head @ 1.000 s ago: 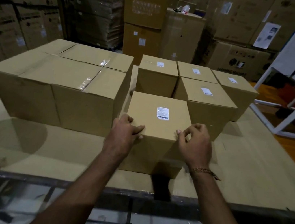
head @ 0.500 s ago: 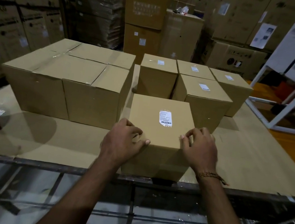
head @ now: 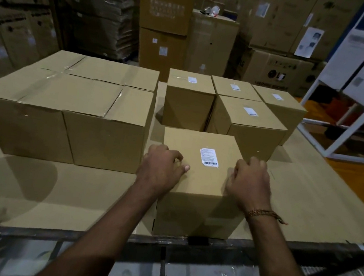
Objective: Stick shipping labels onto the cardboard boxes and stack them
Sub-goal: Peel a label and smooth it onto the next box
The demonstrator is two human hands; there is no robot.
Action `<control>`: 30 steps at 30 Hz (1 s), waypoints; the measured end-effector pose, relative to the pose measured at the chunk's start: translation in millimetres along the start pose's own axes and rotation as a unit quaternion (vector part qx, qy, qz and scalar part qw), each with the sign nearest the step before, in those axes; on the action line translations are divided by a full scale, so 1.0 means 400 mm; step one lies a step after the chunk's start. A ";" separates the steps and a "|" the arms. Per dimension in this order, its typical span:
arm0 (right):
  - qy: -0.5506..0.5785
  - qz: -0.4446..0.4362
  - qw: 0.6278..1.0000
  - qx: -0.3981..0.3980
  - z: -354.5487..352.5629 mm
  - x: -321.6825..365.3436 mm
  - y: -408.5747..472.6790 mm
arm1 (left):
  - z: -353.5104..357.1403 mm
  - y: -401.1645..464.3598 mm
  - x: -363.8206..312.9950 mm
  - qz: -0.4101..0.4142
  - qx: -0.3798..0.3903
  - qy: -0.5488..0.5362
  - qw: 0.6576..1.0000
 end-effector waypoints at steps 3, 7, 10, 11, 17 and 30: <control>0.065 -0.015 0.996 0.057 0.018 0.017 0.056 | 0.037 0.039 -0.017 -0.002 0.002 -0.052 0.999; 0.163 0.008 0.984 0.074 0.045 0.042 0.138 | 0.094 0.080 -0.054 0.013 0.038 -0.069 0.997; 0.172 -0.022 0.981 0.084 0.082 0.076 0.173 | 0.122 0.113 -0.066 0.014 0.043 -0.043 0.998; 0.151 -0.037 0.983 0.093 0.096 0.084 0.177 | 0.129 0.121 -0.066 0.011 0.042 -0.033 0.999; 0.155 -0.060 0.986 0.018 0.121 0.078 0.151 | 0.157 0.120 -0.064 0.015 0.048 0.035 0.998; 0.235 -0.042 0.971 -0.008 0.141 0.066 0.159 | 0.157 0.106 -0.054 0.015 0.064 0.054 0.996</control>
Point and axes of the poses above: each hand's wrist, its own y-axis towards the middle knuckle, its own z-axis out of the palm, x = y × z, the point moved 8 cm from there along y, towards the middle knuckle, and after that the axes turned 9 degrees about -x, right-handed, at the moved point
